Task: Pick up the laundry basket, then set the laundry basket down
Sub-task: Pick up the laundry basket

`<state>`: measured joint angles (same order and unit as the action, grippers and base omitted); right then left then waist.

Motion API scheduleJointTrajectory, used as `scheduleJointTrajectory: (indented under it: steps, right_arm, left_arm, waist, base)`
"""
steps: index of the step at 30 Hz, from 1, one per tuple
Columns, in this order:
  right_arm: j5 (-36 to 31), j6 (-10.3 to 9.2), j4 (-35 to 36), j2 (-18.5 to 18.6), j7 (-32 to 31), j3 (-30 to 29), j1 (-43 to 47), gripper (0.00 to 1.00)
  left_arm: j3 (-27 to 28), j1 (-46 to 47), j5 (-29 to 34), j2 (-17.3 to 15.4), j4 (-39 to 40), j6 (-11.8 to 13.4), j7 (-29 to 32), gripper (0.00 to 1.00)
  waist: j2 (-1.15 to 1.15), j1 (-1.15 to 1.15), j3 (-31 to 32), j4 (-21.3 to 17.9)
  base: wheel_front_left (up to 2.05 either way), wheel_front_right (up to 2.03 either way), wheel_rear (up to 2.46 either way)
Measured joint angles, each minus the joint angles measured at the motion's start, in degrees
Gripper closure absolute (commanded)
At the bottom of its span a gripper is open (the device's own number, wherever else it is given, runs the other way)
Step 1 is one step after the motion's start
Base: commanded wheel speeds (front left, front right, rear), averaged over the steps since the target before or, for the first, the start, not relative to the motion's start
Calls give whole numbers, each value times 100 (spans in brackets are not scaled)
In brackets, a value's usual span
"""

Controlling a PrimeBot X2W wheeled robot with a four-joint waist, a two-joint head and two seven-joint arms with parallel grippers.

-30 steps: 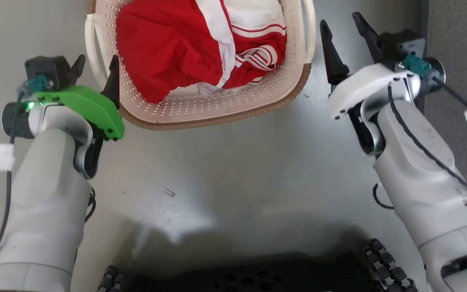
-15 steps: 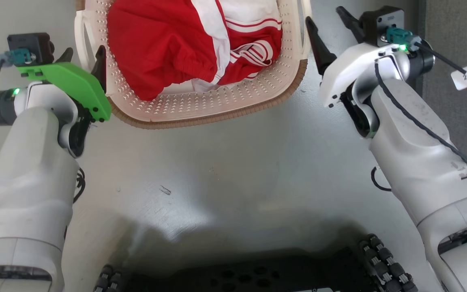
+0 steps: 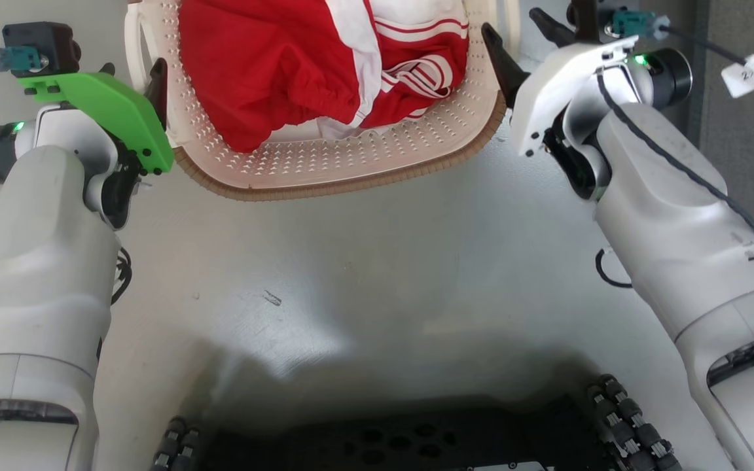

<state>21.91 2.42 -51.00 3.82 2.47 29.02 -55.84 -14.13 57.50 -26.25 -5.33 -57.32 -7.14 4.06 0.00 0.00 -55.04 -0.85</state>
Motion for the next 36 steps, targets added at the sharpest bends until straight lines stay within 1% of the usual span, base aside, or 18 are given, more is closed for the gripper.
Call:
scheduleJointTrajectory:
  steps: [5,6,7,8,9,10,12,14,21,34,36]
  right_arm:
    - [202,-8,-101,1,-120,100,-195,0]
    - [222,-8,-125,1,-127,122,-225,0]
    - [265,-8,-140,0,-138,127,-249,15]
    - [297,-9,-156,2,-160,142,-270,15]
    - [297,-10,-174,3,-160,164,-288,58]
    - [320,-9,-194,2,-186,180,-301,100]
    - [358,-5,-245,1,-237,241,-331,100]
    - [394,-59,-301,-30,-257,312,-399,100]
    - [568,-100,-423,-35,-252,392,-454,100]
    - [730,-91,-817,-62,-191,576,-350,100]
    - [789,-46,-873,-63,-177,599,-289,100]
  left_arm:
    - [-79,122,-15,43,-146,-2,19,0]
    - [-98,134,-14,46,-164,-18,19,4]
    - [-107,148,-11,51,-181,-19,18,49]
    - [-108,163,-11,62,-199,-20,16,49]
    - [-115,183,-11,71,-234,-26,16,63]
    - [-121,203,-11,86,-270,-30,18,100]
    - [-148,246,-11,123,-312,-48,16,100]
    - [-176,286,-11,194,-354,-66,-10,100]
    - [-238,366,-12,225,-537,-66,-57,100]
    - [-281,288,-135,378,-892,-66,-168,100]
    - [-283,203,-189,410,-964,-66,-166,100]
  waist:
    - [0,0,-30,47]
    - [0,0,-34,56]
    - [0,0,-38,65]
    - [0,0,-41,73]
    - [0,0,-43,81]
    - [0,0,-46,89]
    - [0,0,-49,102]
    - [0,0,-50,118]
    - [0,0,-24,133]
    - [0,0,312,170]
    - [0,0,394,174]
  base:
    - [0,0,0]
    - [0,0,0]
    - [0,0,0]
    - [0,0,0]
    - [0,0,0]
    - [0,0,0]
    - [0,0,0]
    - [0,0,0]
    - [0,0,0]
    - [0,0,0]
    - [0,0,0]
